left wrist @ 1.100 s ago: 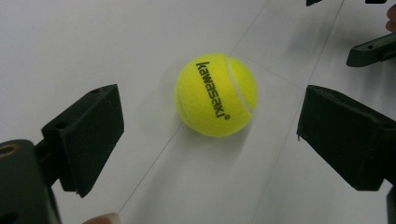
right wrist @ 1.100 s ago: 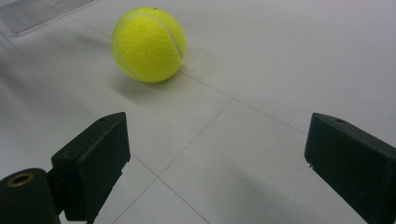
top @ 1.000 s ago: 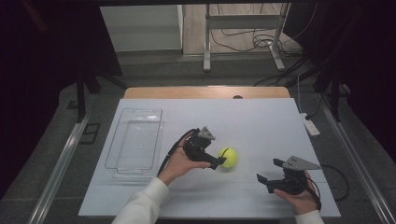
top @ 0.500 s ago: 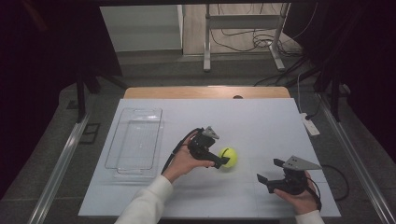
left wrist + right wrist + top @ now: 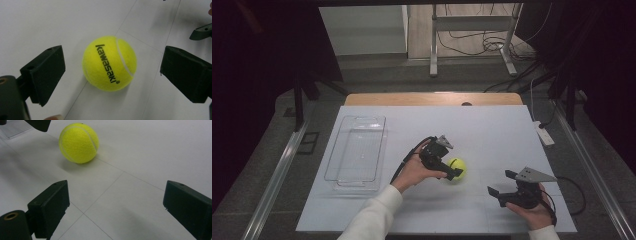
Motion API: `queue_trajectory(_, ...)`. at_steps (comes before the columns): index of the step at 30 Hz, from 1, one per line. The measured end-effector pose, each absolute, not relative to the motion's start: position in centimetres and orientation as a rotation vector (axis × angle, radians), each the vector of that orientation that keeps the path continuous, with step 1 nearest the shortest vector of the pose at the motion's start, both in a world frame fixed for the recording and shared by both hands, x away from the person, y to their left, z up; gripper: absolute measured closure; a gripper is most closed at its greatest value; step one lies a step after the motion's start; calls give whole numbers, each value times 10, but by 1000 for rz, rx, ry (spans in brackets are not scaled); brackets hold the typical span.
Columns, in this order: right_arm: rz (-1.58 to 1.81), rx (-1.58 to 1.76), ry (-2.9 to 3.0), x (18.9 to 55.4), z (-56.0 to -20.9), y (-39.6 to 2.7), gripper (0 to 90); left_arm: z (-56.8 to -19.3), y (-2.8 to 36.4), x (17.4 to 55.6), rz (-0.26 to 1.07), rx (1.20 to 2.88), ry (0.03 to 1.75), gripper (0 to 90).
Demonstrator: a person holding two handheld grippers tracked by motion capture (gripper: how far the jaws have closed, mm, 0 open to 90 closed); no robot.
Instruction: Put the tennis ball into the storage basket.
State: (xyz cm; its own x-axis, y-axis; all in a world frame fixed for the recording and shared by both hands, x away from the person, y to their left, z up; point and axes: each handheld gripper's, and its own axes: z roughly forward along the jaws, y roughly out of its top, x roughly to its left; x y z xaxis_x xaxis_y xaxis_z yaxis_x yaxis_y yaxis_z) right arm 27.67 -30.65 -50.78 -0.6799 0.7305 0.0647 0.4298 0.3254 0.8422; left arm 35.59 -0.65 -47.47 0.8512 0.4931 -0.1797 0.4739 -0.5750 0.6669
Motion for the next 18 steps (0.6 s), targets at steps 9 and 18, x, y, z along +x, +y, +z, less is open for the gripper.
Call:
queue_trajectory(9, 1293, 1039, 2268, 277, -508, -308, 70, -481, -12, 361, 21, 2291, 712, 62)
queue_trajectory(18, 1289, 1042, 2268, 277, -508, -308, 70, -488, -17, 364, 8, 2315, 711, 60)
